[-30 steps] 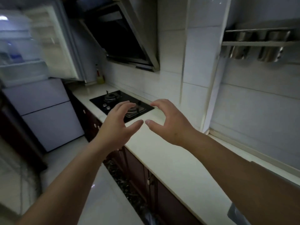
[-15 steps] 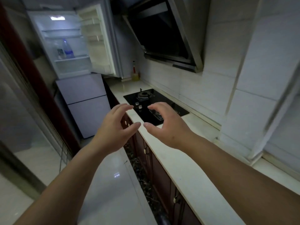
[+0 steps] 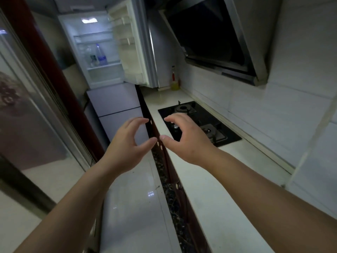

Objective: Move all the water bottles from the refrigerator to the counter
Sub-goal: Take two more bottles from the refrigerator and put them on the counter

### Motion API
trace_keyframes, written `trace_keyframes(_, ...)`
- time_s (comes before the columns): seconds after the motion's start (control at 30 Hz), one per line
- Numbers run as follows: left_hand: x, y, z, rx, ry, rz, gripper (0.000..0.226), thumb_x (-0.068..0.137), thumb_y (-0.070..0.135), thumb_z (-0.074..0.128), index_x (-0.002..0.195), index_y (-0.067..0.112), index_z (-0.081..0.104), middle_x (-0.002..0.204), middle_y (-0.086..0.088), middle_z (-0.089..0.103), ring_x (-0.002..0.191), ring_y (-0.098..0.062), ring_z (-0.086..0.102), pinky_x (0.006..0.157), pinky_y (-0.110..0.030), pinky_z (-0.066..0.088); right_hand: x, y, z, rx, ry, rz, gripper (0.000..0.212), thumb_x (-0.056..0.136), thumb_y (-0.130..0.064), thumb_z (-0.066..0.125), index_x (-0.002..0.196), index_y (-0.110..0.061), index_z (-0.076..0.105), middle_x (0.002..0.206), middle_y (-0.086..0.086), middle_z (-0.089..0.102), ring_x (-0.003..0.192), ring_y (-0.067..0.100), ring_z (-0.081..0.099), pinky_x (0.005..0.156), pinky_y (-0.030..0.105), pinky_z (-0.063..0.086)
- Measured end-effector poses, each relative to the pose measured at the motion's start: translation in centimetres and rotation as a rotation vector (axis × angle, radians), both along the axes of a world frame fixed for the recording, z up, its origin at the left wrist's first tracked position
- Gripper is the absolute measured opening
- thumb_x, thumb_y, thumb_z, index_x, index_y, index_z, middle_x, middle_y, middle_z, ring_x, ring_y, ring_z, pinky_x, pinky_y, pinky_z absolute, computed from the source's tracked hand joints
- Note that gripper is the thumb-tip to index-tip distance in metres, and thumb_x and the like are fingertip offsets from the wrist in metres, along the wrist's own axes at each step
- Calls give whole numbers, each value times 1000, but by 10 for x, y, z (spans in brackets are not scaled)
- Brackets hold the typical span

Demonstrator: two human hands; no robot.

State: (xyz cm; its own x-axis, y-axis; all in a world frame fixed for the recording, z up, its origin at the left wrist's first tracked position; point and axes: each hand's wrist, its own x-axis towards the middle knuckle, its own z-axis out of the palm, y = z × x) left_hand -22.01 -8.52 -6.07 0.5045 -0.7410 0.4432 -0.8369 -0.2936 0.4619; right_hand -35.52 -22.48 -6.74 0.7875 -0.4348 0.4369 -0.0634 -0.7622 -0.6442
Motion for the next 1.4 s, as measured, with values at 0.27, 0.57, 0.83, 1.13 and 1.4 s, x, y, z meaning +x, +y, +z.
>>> trace_keyframes(0.27, 46, 8, 14, -66, -8, 84, 59, 86, 43, 66, 139, 25, 49, 142, 8, 48, 132, -6, 41, 110, -30, 32, 67, -1, 12, -18, -56, 123, 53, 89, -43, 59, 136, -24, 45, 134, -12, 42, 120, -1, 38, 98, 22, 35)
trace_keyframes(0.57, 144, 30, -3, -111, 81, 170, 59, 87, 36, 69, 140, 22, 49, 142, 9, 48, 131, -4, 40, 106, -22, 28, 173, 4, -1, -76, 27, 177, 51, 89, -44, 58, 136, -28, 43, 138, -13, 40, 125, 4, 39, 102, 28, 36)
trace_keyframes(0.83, 286, 48, -14, -163, 102, 213, 63, 85, 32, 72, 141, 20, 47, 142, 6, 48, 131, -6, 42, 106, -23, 30, 317, 19, -5, -109, 69, 180, 52, 88, -45, 58, 135, -28, 45, 136, -14, 42, 126, 2, 38, 106, 32, 38)
trace_keyframes(1.13, 400, 56, -12, -161, 89, 210, 60, 87, 33, 71, 141, 21, 47, 144, 6, 46, 126, 2, 35, 104, -20, 26, 422, 18, 3, -121, 93, 155, 52, 89, -45, 59, 136, -28, 44, 139, -14, 41, 128, 3, 38, 107, 31, 36)
trace_keyframes(1.4, 462, 43, -10, -187, 98, 218, 54, 87, 33, 70, 137, 24, 50, 132, 19, 41, 124, 1, 37, 103, -21, 28, 477, -8, 6, -123, 89, 146, 52, 89, -45, 58, 136, -30, 43, 139, -15, 40, 127, 2, 38, 106, 28, 35)
